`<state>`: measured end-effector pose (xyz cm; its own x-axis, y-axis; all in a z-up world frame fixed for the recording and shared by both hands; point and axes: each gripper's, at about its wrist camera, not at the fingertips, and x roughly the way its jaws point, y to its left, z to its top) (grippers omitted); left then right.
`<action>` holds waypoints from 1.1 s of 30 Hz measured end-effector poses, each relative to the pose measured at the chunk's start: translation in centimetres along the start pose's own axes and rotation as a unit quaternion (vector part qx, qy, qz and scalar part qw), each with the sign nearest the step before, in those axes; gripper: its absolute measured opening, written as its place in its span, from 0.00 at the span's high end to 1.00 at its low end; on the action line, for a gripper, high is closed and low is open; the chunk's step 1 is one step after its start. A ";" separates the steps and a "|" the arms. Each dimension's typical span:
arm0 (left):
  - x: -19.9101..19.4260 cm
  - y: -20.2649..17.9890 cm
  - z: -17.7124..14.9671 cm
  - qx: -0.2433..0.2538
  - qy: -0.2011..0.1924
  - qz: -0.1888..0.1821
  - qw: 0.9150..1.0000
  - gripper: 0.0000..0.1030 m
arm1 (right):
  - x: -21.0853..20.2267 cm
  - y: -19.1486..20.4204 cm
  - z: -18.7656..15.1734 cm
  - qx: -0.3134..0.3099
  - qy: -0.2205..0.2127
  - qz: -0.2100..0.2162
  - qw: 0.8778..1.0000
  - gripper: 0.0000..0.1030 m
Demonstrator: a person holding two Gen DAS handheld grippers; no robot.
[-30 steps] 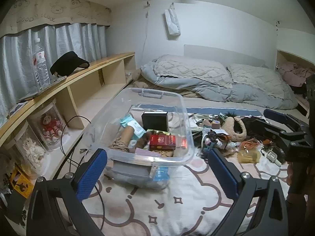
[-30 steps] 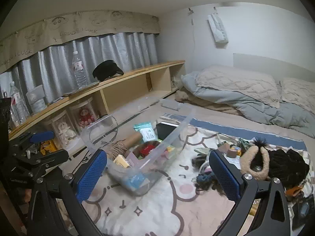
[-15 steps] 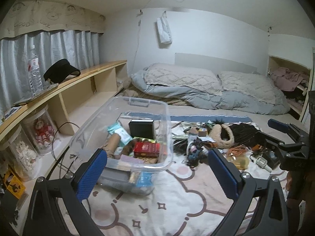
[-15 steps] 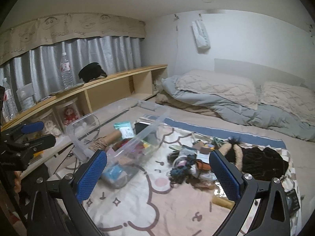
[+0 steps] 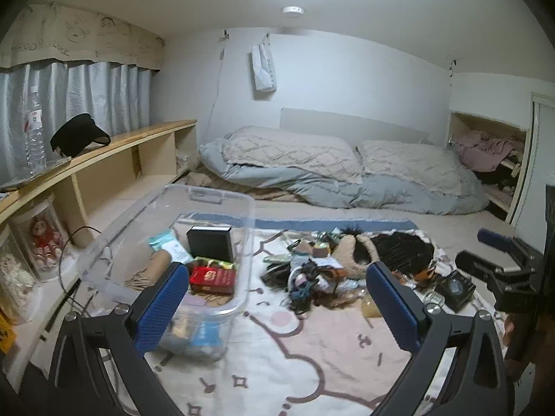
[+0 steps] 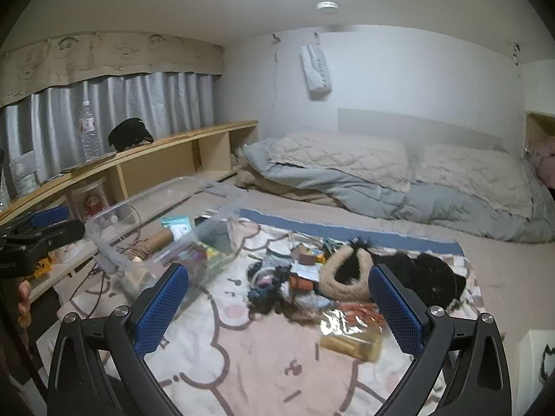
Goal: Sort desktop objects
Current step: 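Withdraw both tools from the bin back toward the cluttered pile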
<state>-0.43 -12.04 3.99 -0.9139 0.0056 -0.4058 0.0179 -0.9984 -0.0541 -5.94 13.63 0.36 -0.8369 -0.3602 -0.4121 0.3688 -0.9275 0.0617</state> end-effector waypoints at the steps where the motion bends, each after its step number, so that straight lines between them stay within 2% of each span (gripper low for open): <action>1: 0.1 -0.2 -0.1 0.000 -0.003 -0.001 1.000 0.00 | -0.1 -0.4 -0.2 0.002 -0.001 -0.005 1.000 0.00; 17: 2.6 -4.2 -1.2 0.022 -0.010 -0.030 0.999 0.00 | -1.7 -6.1 -3.6 0.022 -0.012 -0.101 0.995 0.00; 26: 4.3 -5.0 -2.2 0.021 -0.012 -0.038 0.999 0.00 | -1.7 -8.7 -4.8 0.048 -0.023 -0.118 0.992 0.00; 33: 7.0 -6.2 -4.1 0.019 -0.004 -0.046 0.999 0.00 | -0.4 -9.4 -7.1 0.064 -0.041 -0.127 0.989 0.00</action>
<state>-5.30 -5.58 -2.26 -0.9144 0.0969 -0.3930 -0.0815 -0.9951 -0.0557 -6.18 23.21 -6.46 -0.9276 -0.1166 -0.3549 0.0934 -0.9923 0.0817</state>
